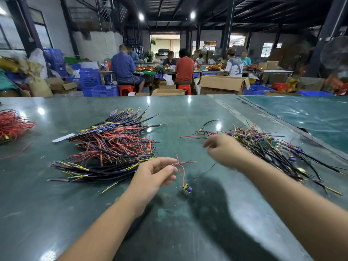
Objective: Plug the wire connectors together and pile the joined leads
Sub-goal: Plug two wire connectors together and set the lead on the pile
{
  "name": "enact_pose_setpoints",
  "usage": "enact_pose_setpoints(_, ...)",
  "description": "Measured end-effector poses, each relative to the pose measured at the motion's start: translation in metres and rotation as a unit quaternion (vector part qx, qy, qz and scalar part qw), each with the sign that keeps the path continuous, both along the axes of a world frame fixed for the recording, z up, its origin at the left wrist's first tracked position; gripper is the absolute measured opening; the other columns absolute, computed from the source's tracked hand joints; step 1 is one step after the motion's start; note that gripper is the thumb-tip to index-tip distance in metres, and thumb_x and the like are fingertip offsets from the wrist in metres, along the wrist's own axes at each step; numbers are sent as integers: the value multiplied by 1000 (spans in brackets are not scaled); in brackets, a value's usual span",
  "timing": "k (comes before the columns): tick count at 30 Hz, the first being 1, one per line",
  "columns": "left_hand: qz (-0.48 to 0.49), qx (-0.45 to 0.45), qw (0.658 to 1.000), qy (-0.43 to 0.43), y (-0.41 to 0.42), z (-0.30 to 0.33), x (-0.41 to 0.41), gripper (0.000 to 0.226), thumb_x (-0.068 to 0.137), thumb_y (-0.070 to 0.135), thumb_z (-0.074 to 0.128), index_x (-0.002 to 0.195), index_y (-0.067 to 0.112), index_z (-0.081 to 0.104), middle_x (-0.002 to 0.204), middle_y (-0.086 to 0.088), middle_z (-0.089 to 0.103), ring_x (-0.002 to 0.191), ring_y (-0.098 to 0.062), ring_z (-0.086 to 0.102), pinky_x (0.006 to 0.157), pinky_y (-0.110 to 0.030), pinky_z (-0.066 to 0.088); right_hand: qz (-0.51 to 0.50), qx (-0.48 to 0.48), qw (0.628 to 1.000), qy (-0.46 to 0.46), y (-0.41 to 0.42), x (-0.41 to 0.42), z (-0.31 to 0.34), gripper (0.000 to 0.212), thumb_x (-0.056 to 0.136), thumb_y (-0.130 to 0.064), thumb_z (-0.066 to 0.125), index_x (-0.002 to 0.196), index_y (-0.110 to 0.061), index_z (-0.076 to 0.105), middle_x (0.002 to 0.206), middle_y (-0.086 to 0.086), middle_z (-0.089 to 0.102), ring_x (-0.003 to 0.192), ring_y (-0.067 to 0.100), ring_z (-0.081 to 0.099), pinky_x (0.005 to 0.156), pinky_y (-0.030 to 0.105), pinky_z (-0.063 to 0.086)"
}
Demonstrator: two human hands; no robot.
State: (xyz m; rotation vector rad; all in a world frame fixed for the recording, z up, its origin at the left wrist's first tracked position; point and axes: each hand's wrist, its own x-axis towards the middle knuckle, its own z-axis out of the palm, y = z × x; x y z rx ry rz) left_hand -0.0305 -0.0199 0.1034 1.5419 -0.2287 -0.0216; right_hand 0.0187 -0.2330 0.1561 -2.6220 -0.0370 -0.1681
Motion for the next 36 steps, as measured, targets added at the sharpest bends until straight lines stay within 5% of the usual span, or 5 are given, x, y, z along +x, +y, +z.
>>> enact_pose_setpoints(3, 12, 40, 999, 9, -1, -3, 1, 23, 91, 0, 55, 91, 17, 70, 75, 3, 72, 63, -6, 64, 66, -19, 53, 79, 58, 988, 117, 20, -21, -13, 20, 86, -17, 52, 93, -14, 70, 84, 9, 72, 62, 15, 60, 50, 19, 40)
enact_pose_setpoints(7, 16, 83, 996, 5, -5, -9, 2, 25, 89, -4, 55, 88, 17, 68, 70, 1, 68, 56, -6, 59, 58, -18, 50, 87, 82, 985, 121, 36, -37, -31, 37, 79, -49, 67, 93, -15, 62, 89, 4, 70, 69, 14, 61, 67, 30, 49)
enact_pose_setpoints(21, -23, 14, 999, 44, -14, -12, 1, 16, 86, 22, 64, 91, 7, 66, 75, -6, 69, 64, -13, 61, 63, -25, 53, 104, 198, 957, -185, 61, -65, -65, 29, 77, -19, 69, 75, -26, 41, 70, -10, 56, 71, 8, 55, 67, 29, 47)
enact_pose_setpoints(29, 44, -132, 989, 54, -12, -7, 4, 5, 84, 2, 62, 89, 4, 61, 80, -13, 72, 69, -12, 69, 61, -20, 55, 99, 203, 955, -190, 65, -69, -68, 18, 89, -34, 61, 94, -21, 51, 94, -10, 57, 94, 6, 52, 82, 15, 39)
enact_pose_setpoints(36, -112, 5, 993, 27, -14, -6, -7, 22, 85, 26, 57, 81, 14, 75, 67, 0, 58, 58, -7, 54, 52, -15, 44, 136, 288, 947, -35, 61, -58, -70, 37, 97, -42, 43, 120, -20, 63, 131, -4, 53, 129, 8, 39, 111, 36, 30)
